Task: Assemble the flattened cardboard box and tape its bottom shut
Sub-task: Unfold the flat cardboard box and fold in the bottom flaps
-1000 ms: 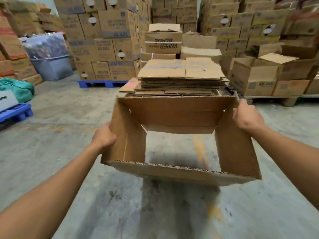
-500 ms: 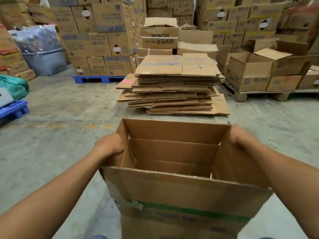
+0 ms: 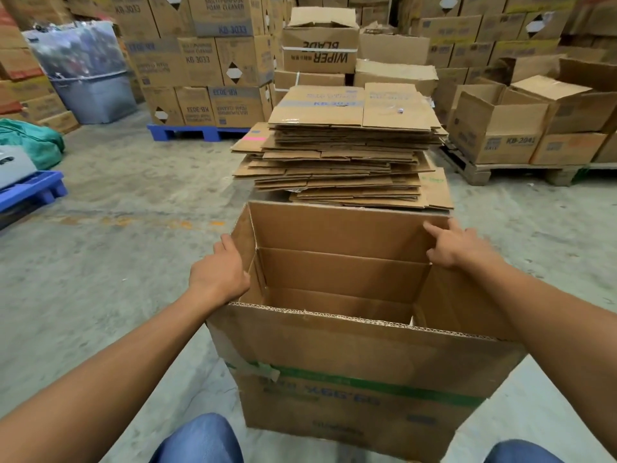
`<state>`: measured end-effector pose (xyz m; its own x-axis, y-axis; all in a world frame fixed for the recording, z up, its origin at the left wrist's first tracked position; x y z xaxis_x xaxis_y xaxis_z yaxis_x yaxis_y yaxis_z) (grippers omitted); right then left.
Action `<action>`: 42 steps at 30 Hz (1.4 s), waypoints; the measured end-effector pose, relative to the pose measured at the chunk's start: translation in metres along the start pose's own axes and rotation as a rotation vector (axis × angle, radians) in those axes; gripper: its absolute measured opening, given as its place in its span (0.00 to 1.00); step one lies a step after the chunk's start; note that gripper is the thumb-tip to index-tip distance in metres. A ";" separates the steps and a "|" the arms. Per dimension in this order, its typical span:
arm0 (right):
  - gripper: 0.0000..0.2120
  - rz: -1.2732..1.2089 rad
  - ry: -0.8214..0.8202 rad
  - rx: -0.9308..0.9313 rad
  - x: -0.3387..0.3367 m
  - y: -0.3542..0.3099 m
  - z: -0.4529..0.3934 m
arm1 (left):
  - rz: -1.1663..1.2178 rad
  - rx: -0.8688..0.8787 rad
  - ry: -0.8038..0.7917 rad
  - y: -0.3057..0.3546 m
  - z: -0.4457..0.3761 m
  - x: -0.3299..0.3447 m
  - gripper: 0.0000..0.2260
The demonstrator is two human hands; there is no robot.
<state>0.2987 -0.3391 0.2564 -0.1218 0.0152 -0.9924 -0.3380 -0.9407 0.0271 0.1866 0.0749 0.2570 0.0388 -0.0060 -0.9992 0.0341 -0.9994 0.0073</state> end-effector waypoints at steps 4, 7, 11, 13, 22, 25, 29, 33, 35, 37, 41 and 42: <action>0.44 -0.195 -0.101 0.086 0.001 -0.008 -0.018 | 0.024 0.037 -0.002 -0.004 0.015 0.001 0.35; 0.45 -0.296 -0.137 0.066 -0.005 -0.017 -0.021 | 0.053 0.037 -0.011 -0.008 0.028 0.002 0.37; 0.44 -0.319 -0.137 0.030 -0.006 -0.024 -0.017 | 0.055 0.025 -0.069 -0.006 0.032 0.002 0.41; 0.44 -0.221 -0.088 0.004 -0.002 -0.022 -0.009 | 0.090 0.004 -0.098 -0.005 0.026 0.001 0.42; 0.37 -0.036 0.052 -0.072 0.001 -0.009 0.000 | 0.118 -0.017 -0.039 -0.008 0.026 -0.002 0.43; 0.35 0.018 0.020 -0.067 0.004 -0.014 0.000 | 0.178 0.042 -0.088 -0.008 0.032 0.001 0.51; 0.36 0.003 -0.021 -0.046 0.003 -0.018 0.000 | 0.102 0.107 -0.156 -0.005 0.042 0.004 0.60; 0.37 0.022 -0.019 -0.022 0.003 -0.020 0.000 | -0.030 -0.005 -0.112 -0.005 0.055 -0.006 0.60; 0.37 0.039 -0.028 -0.011 0.006 -0.022 -0.003 | 0.011 -0.043 -0.014 -0.002 0.057 -0.014 0.53; 0.37 0.058 -0.029 -0.013 0.007 -0.023 -0.004 | 0.078 0.013 0.034 0.005 0.053 -0.014 0.46; 0.38 0.054 -0.043 -0.008 0.011 -0.033 -0.002 | 0.546 0.214 -0.291 0.034 0.051 0.012 0.48; 0.39 0.033 -0.067 -0.027 0.013 -0.042 0.000 | 0.593 0.243 -0.403 0.041 0.054 0.018 0.48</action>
<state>0.3115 -0.2999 0.2420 -0.1947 0.0057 -0.9808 -0.3078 -0.9498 0.0556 0.1343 0.0315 0.2372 -0.3873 -0.5102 -0.7679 -0.1020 -0.8041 0.5856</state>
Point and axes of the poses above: each hand's wrist, its own z-axis away from the middle knuckle, its own x-axis out of the palm, y = z × x, the point moved 7 cm from there along -z, towards the middle knuckle, and after that the axes turned 15 degrees about x, right-handed, at the moved point
